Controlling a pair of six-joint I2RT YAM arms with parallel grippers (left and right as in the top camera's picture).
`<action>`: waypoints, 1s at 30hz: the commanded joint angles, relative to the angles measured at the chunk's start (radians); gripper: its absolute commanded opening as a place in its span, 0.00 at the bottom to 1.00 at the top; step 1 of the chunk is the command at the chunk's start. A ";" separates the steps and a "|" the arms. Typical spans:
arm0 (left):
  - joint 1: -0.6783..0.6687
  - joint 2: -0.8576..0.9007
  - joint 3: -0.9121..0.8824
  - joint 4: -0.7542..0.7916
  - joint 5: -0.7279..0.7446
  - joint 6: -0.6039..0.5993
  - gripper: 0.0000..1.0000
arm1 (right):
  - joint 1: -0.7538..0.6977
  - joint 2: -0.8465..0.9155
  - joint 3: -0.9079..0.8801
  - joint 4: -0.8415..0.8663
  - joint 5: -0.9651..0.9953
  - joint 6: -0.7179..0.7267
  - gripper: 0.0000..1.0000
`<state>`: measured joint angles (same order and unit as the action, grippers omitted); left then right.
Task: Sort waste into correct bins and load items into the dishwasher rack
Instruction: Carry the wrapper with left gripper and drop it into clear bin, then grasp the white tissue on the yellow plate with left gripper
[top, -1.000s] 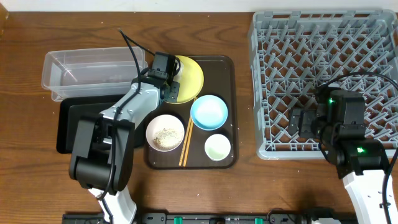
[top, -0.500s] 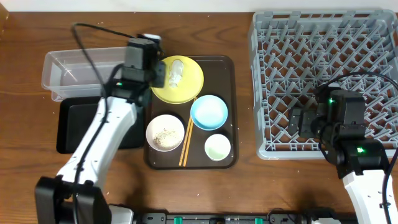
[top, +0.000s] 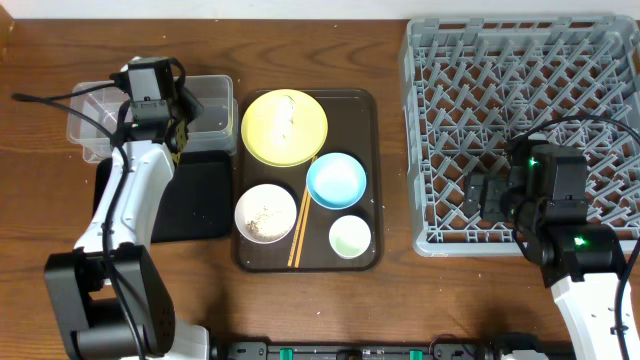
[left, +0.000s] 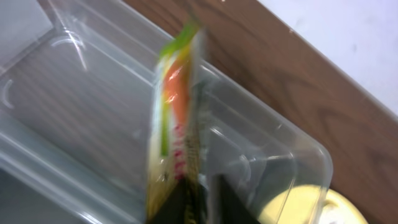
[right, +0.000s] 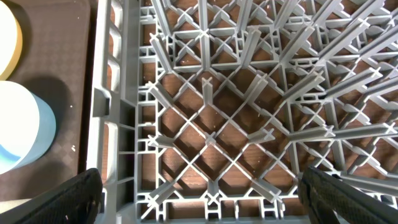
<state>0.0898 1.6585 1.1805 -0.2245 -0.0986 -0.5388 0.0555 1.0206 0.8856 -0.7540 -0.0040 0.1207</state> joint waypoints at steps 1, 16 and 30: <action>-0.001 0.008 0.016 0.024 0.054 -0.091 0.46 | -0.023 -0.002 0.022 0.002 -0.001 -0.010 0.99; -0.230 -0.011 0.021 -0.003 0.310 0.632 0.72 | -0.023 -0.002 0.022 0.002 -0.001 -0.010 0.99; -0.316 0.216 0.021 0.101 0.176 0.676 0.79 | -0.023 -0.002 0.021 0.002 -0.002 -0.010 0.99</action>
<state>-0.2264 1.8343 1.1809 -0.1352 0.0978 0.1108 0.0555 1.0206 0.8856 -0.7540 -0.0040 0.1207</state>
